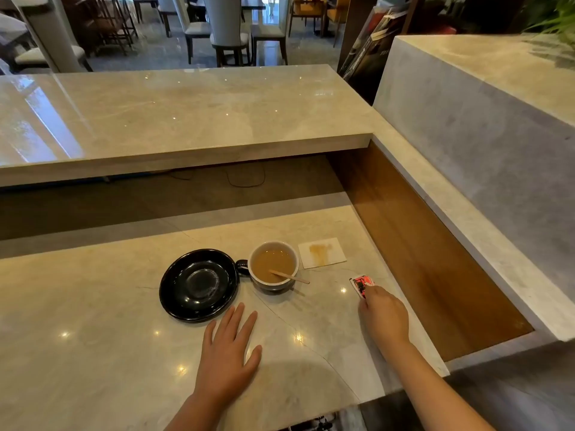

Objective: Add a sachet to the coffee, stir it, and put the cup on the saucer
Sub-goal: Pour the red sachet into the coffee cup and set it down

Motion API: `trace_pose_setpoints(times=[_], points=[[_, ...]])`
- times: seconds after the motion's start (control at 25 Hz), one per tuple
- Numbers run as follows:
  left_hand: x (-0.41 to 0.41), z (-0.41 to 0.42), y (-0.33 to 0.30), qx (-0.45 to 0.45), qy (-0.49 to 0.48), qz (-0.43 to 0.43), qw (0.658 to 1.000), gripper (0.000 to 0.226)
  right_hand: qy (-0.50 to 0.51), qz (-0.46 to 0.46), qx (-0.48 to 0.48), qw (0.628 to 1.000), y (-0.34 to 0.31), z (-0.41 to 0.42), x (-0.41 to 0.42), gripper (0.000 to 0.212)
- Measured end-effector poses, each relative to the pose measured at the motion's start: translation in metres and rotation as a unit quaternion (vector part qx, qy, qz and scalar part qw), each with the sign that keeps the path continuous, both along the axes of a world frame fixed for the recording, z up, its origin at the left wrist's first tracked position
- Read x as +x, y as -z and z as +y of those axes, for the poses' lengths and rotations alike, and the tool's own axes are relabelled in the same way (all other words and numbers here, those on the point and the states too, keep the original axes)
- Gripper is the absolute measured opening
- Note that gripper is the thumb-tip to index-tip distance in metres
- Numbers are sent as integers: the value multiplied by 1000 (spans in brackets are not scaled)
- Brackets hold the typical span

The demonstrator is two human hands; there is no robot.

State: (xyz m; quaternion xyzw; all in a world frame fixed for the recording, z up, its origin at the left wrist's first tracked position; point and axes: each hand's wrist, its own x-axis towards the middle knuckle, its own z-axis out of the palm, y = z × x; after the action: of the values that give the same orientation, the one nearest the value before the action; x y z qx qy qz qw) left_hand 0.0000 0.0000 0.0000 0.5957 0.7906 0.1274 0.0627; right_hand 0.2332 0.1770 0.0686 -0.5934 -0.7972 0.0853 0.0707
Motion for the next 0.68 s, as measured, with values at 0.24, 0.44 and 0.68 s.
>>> trace_pose_setpoints(times=[0.24,0.44,0.68], points=[[1,-1,-3,-4,-22,-6,1000,61,122,226,-3,966,-3,1,11,11],[-1,0,-3,-30,-21,-12,999,60,213,496,-139,830,-28,0,12,10],[-1,1,-2,-21,-31,-1,999,62,238,656,-269,663,-54,-11,-19,11]])
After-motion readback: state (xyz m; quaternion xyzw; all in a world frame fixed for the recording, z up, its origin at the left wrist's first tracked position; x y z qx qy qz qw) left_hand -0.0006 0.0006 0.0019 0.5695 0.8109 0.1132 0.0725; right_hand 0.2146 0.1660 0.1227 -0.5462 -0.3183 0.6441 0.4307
